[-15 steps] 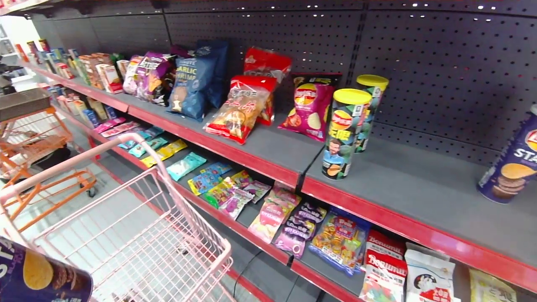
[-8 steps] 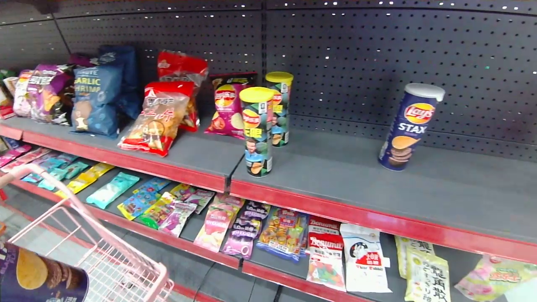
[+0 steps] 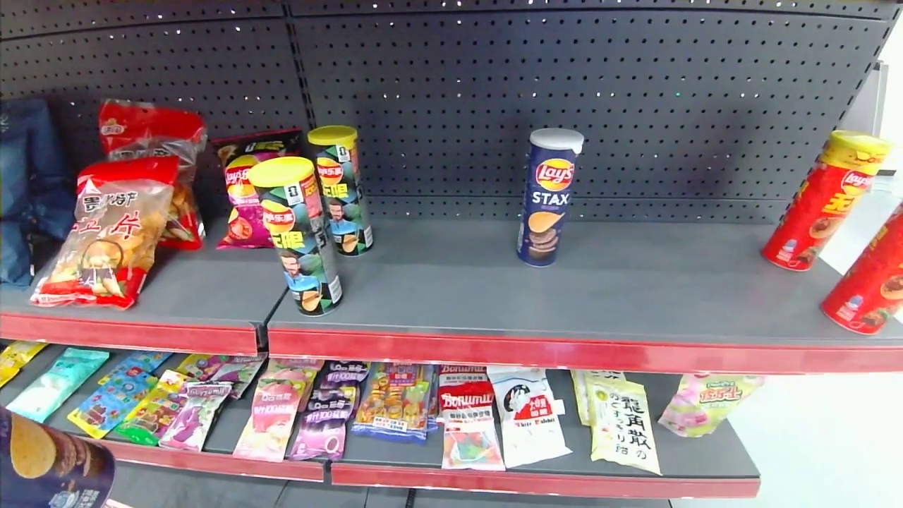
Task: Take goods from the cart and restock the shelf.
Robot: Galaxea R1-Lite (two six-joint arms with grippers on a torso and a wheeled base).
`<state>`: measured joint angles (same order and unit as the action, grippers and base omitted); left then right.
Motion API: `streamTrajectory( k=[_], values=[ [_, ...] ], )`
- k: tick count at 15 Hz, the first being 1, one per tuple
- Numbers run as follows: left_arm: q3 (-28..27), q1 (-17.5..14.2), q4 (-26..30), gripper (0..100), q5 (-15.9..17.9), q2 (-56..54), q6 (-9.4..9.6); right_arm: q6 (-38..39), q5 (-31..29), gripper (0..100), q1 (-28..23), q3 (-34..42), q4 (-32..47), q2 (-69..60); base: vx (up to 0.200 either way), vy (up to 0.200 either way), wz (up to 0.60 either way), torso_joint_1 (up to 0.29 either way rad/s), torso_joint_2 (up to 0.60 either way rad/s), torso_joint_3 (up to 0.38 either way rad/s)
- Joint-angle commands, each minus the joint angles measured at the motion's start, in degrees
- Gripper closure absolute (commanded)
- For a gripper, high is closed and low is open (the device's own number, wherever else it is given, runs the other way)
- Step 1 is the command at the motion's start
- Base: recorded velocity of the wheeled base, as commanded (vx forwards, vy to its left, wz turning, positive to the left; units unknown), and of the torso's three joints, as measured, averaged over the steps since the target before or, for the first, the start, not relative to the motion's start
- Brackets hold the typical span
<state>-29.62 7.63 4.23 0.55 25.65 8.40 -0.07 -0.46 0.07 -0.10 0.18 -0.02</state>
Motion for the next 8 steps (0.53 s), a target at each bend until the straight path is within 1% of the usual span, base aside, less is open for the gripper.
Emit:
streamTrajectory(
  k=[1,6,8],
  values=[
    [0.8,0.0,0.1,100,-0.1,-0.2,0.04,0.0,0.0,0,0.0,0.0,0.0,0.0,0.2,0.0,0.0,0.002,0.01,-0.002],
    [1.2,0.0,0.0,100,-0.1,-1.6,0.21,0.0,0.0,0,0.0,0.0,0.0,0.0,0.2,0.0,0.0,0.001,0.0,0.001],
    [1.1,0.1,0.0,100,0.2,-2.9,0.3,-0.2,0.0,0,0.0,0.0,0.0,0.0,0.0,0.0,0.0,0.0,0.0,0.0]
  ],
)
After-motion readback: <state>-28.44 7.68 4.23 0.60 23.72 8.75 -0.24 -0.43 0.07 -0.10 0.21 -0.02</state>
